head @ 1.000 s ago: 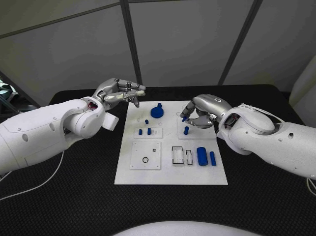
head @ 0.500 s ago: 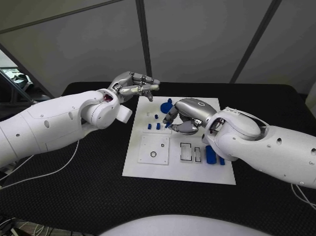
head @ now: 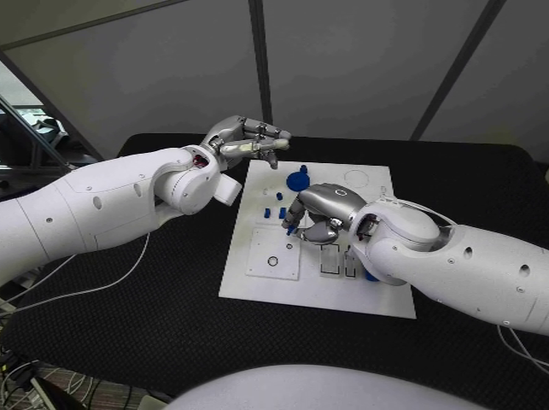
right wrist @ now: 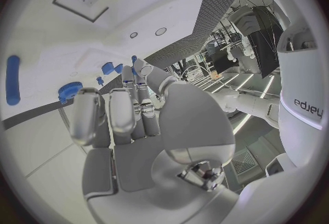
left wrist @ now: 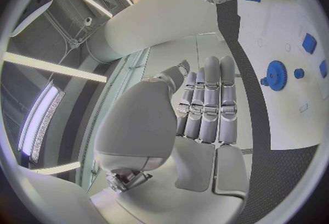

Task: Assemble the parts on the task board

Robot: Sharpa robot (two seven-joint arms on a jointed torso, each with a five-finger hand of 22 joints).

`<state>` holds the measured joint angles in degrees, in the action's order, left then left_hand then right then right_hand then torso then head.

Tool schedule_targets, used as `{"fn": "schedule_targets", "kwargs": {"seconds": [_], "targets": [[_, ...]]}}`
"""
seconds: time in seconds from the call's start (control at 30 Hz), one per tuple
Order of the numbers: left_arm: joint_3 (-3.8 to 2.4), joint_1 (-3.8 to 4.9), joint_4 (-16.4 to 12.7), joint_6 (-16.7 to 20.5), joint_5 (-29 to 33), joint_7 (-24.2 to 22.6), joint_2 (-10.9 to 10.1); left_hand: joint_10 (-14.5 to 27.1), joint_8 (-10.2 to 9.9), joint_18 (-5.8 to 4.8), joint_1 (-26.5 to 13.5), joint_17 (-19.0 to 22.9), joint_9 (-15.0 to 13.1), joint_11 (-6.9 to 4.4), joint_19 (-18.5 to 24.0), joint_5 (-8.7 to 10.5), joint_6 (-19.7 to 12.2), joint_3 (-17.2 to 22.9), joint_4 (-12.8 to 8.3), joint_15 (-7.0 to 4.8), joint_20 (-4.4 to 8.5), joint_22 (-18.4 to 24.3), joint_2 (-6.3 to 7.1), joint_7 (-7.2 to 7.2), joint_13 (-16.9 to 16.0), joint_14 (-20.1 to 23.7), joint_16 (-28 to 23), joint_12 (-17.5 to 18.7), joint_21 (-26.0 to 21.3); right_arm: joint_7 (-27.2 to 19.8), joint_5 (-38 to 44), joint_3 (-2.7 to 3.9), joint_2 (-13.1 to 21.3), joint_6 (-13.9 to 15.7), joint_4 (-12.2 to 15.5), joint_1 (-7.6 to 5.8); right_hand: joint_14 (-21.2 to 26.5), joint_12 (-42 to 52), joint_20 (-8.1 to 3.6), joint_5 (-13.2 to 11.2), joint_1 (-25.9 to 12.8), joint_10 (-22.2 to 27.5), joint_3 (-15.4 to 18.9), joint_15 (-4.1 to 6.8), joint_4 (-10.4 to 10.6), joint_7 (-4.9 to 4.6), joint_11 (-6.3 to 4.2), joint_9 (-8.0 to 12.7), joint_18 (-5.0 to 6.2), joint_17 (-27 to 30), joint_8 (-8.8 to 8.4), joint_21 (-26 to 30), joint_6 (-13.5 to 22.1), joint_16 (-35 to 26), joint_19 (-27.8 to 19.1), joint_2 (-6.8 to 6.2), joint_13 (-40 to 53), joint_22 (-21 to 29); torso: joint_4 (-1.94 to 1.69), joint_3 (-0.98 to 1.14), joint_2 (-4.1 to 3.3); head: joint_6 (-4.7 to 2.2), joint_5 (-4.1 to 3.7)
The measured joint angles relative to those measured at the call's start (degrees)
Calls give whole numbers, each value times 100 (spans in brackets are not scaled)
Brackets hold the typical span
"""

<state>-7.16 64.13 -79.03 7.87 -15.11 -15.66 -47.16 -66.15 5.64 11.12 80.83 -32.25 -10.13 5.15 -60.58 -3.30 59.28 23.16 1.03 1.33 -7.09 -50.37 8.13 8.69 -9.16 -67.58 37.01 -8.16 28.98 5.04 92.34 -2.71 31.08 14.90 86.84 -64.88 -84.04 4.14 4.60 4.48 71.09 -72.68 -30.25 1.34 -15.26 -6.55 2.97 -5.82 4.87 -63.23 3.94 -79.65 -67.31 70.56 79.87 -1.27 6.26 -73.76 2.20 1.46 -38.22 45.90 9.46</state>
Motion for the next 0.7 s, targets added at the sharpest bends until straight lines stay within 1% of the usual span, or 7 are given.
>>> {"fn": "schedule_targets", "kwargs": {"seconds": [0.23,0.5,0.53,0.57,0.63,0.7], "targets": [[0,1,4,1,34,-19,2,0,0,1,-23,9,-7,0,20,0,0,-8,8,0,-20,26,-23,0,-14,0,-22,0,-44,58,113,-12,-70,-144,-94,38,0,0,0,24,0,0,-15,0,-16,1,0,4,0,0,-1,-22,1,0,0,0,-3,-7,4,0,2,32,14],[0,1,10,1,85,-33,10,0,0,0,-23,9,-7,0,20,0,0,-15,15,0,-20,26,-23,0,-13,0,-22,0,-44,92,193,-26,-115,-281,-116,79,0,0,0,24,0,0,-15,0,-16,5,0,1,0,0,-2,-22,6,0,0,0,-5,-7,7,0,4,59,29],[0,1,11,1,89,-34,10,0,0,1,-23,9,-7,0,20,0,0,-15,15,0,-20,26,-23,0,-15,0,-22,0,-44,93,198,-35,-117,-295,-116,80,0,0,0,24,0,0,-22,0,-8,5,0,0,0,0,-2,-22,6,0,0,0,-5,-12,7,0,4,64,31],[0,1,11,1,93,-35,11,0,0,0,-23,9,-6,0,20,0,0,-15,15,0,-20,26,-23,0,-18,0,-22,0,-44,94,203,-59,-117,-306,-115,80,0,0,0,24,0,1,-31,0,0,5,0,0,0,0,-2,-22,6,0,0,0,-8,-14,7,0,4,69,37],[0,1,13,0,100,-37,11,0,0,0,-23,9,-6,0,20,0,0,-15,15,0,-20,26,-23,0,-18,0,-22,0,-44,96,214,-129,-108,-333,-99,82,0,-1,0,24,0,1,-31,0,0,5,0,0,0,-1,-3,-22,6,0,0,0,-12,-14,6,0,4,78,46],[0,1,14,0,106,-38,11,0,0,0,-23,8,-6,0,20,0,0,-15,15,0,-20,26,-23,0,-18,0,-22,0,-44,97,223,-168,-95,-355,-82,92,0,-1,0,24,0,1,-31,0,0,5,0,-1,0,-1,-17,-22,7,0,0,0,-14,-14,6,0,4,84,53]]}}
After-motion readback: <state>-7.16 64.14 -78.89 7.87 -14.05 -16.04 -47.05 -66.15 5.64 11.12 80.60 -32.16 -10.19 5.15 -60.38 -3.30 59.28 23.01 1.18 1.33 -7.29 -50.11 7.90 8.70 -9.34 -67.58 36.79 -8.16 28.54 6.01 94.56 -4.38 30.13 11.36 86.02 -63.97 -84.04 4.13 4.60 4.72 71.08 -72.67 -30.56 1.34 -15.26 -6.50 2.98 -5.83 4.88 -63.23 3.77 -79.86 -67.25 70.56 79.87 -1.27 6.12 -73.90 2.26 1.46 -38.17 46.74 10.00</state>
